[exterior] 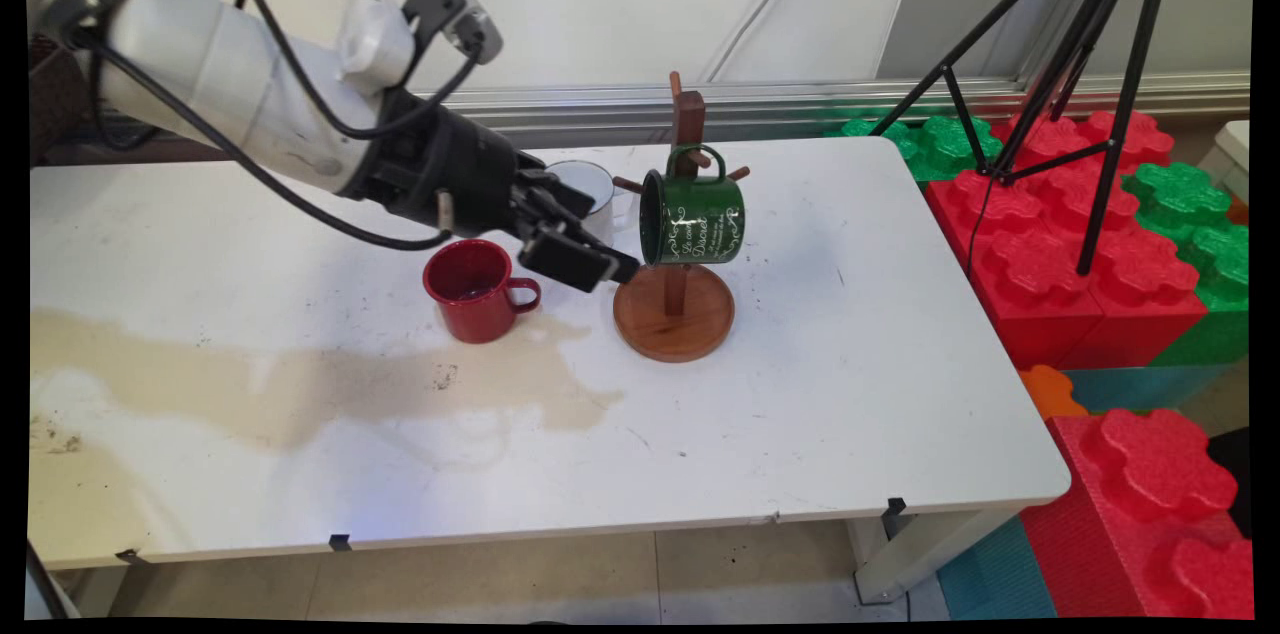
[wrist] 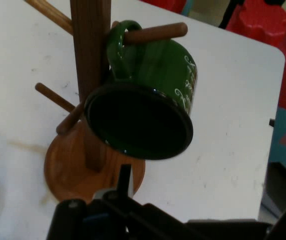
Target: Pick up the green mug from the rack
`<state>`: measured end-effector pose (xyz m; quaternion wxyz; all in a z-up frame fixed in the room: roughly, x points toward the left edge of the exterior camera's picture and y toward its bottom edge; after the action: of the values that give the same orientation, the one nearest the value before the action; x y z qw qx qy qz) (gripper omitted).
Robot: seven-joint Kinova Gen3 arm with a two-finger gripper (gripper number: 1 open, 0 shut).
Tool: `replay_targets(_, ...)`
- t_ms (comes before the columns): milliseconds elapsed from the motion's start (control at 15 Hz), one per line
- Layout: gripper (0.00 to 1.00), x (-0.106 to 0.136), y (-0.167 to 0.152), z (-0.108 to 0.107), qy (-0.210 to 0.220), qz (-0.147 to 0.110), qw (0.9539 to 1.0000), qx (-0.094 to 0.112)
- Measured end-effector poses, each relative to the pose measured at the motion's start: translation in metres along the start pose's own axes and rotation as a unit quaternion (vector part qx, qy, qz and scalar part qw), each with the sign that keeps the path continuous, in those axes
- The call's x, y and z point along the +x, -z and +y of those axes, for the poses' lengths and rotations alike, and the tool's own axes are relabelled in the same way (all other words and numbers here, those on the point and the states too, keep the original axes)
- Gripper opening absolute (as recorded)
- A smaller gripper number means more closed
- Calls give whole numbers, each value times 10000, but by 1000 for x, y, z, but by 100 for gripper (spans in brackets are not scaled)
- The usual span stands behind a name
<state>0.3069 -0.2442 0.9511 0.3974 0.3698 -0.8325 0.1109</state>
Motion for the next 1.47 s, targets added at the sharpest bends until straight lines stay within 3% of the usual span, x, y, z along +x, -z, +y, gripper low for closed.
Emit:
replay_targets(533, 100, 0, -38, 8, 498, 355, 9981, -3)
replay_targets(1400, 100, 0, -78, 10, 773, 665, 9948, 10)
replay_targets(1467, 0, 0, -79, 11, 774, 677, 9947, 12)
